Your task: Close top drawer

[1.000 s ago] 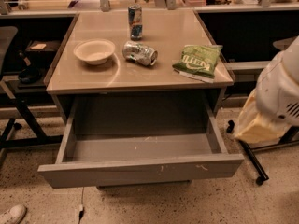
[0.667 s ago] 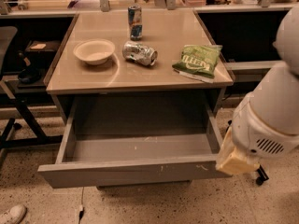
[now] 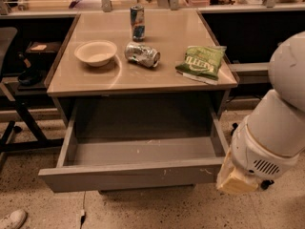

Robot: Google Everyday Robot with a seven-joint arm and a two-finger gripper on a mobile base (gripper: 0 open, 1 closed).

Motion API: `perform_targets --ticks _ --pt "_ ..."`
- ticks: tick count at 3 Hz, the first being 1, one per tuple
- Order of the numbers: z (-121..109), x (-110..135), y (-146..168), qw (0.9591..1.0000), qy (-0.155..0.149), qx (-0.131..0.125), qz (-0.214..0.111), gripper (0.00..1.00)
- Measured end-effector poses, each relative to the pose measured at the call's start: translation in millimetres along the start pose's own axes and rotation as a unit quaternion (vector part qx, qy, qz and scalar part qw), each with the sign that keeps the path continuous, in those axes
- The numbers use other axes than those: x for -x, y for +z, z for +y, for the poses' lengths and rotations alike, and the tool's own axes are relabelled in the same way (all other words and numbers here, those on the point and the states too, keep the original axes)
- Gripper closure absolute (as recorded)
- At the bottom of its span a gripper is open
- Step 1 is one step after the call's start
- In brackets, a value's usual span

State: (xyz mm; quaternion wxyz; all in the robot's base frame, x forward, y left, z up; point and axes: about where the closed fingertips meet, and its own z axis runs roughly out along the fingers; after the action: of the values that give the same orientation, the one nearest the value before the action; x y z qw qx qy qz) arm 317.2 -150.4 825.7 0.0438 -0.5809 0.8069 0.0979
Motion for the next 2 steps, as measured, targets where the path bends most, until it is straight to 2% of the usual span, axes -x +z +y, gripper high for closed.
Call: perform_targets --ticks 1,2 --pt "4 5 61 0.9994 -0.004 0.032 0.008 1.00" --pt "-7 11 110 0.9985 -0.010 0.049 0.023 1.00"
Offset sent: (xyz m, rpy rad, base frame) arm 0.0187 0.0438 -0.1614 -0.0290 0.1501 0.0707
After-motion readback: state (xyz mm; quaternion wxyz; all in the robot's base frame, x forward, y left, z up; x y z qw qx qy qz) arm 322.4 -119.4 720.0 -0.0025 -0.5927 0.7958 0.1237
